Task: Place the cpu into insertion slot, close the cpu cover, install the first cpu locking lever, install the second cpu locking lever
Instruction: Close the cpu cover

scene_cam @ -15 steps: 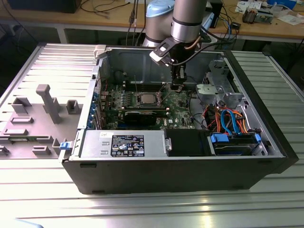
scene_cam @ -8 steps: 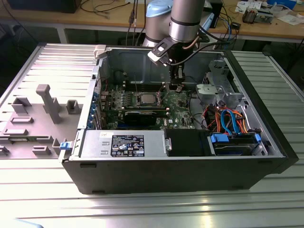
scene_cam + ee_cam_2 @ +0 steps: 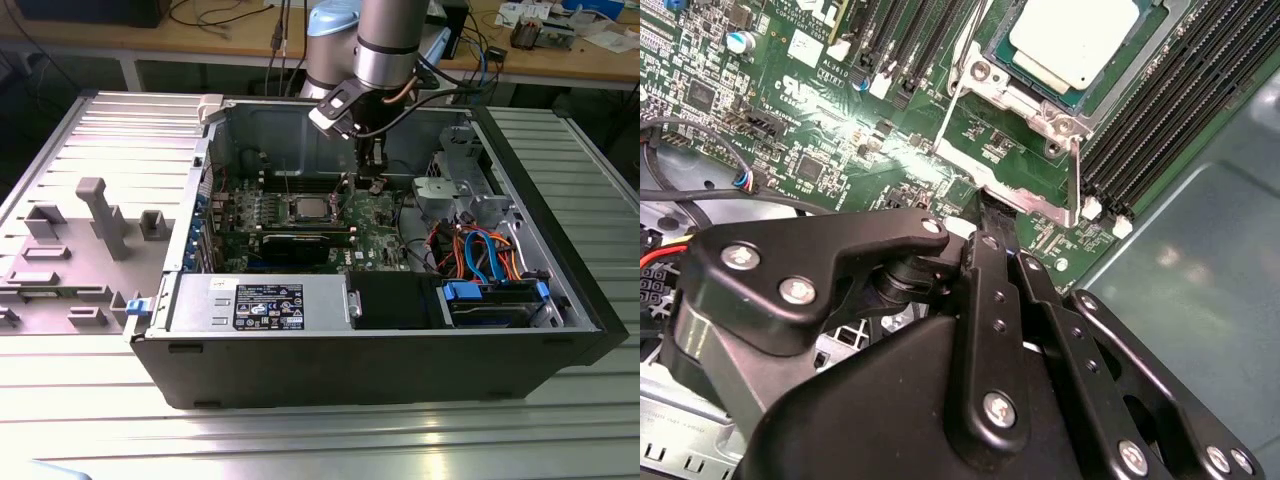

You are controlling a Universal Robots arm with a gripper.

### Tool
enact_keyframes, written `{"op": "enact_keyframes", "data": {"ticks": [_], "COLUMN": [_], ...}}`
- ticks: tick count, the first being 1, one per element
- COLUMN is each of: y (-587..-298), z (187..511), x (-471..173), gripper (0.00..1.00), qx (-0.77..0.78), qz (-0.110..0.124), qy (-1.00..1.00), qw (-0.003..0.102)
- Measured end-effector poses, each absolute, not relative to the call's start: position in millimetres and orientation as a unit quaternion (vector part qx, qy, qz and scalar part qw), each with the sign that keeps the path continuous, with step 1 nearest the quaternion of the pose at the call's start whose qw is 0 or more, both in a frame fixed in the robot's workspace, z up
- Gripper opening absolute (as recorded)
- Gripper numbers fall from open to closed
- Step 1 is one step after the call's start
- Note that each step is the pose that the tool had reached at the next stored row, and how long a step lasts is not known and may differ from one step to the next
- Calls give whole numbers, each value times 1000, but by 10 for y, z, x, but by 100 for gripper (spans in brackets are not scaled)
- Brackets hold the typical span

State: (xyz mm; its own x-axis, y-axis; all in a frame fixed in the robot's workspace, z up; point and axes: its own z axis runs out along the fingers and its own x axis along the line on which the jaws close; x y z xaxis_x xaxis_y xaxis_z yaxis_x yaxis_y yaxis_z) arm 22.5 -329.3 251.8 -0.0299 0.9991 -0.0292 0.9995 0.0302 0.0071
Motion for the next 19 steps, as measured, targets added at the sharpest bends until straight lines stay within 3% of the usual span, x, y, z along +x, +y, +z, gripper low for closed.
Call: {"op": "enact_keyframes", "data": {"ticks": [19], "y": [-3292], "z": [2518], "x": [166], "gripper": [11], "qx": [696], "qz": [-8], "qy": [718], "qw": [13]}}
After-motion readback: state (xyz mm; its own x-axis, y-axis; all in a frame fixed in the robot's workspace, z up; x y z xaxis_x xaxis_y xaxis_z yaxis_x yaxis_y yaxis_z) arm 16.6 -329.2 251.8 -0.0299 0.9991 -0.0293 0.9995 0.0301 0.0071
